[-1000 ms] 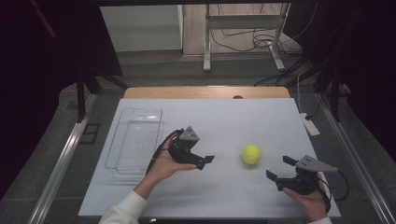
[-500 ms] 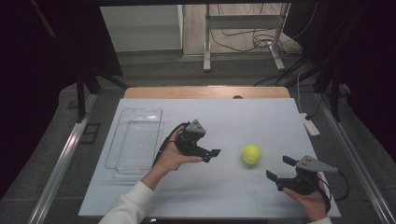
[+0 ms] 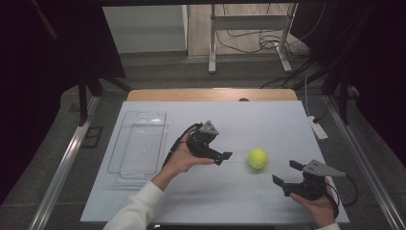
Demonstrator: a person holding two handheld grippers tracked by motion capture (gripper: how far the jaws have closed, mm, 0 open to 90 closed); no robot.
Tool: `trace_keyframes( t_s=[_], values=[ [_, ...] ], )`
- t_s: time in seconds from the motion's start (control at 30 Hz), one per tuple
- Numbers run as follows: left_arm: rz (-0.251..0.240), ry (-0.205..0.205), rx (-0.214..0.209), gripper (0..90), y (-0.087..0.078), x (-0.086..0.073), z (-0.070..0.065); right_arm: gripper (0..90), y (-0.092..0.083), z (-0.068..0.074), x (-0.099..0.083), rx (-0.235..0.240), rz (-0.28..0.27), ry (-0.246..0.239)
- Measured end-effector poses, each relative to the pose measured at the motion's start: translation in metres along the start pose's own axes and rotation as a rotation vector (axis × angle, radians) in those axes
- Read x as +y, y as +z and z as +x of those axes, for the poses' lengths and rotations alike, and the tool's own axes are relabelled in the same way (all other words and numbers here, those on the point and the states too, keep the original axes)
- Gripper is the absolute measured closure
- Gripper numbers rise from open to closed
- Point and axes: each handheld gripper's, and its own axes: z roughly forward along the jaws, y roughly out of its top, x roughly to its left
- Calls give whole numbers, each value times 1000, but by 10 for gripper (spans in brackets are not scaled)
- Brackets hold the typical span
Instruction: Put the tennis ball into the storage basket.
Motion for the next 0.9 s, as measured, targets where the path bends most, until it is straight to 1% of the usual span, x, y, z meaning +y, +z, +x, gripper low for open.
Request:
trace_keyframes(
  t_s=[0.23,0.47,0.6,0.9],
  values=[
    [8,11,-3,91,7,5,1,92,0,0,0,0,1,0],
    [6,21,-11,88,11,9,1,92,0,0,0,1,2,-1],
    [14,32,-16,88,15,13,1,92,0,0,0,1,3,1],
    [29,40,-19,87,22,18,0,92,0,1,0,-1,2,-3]
  ],
)
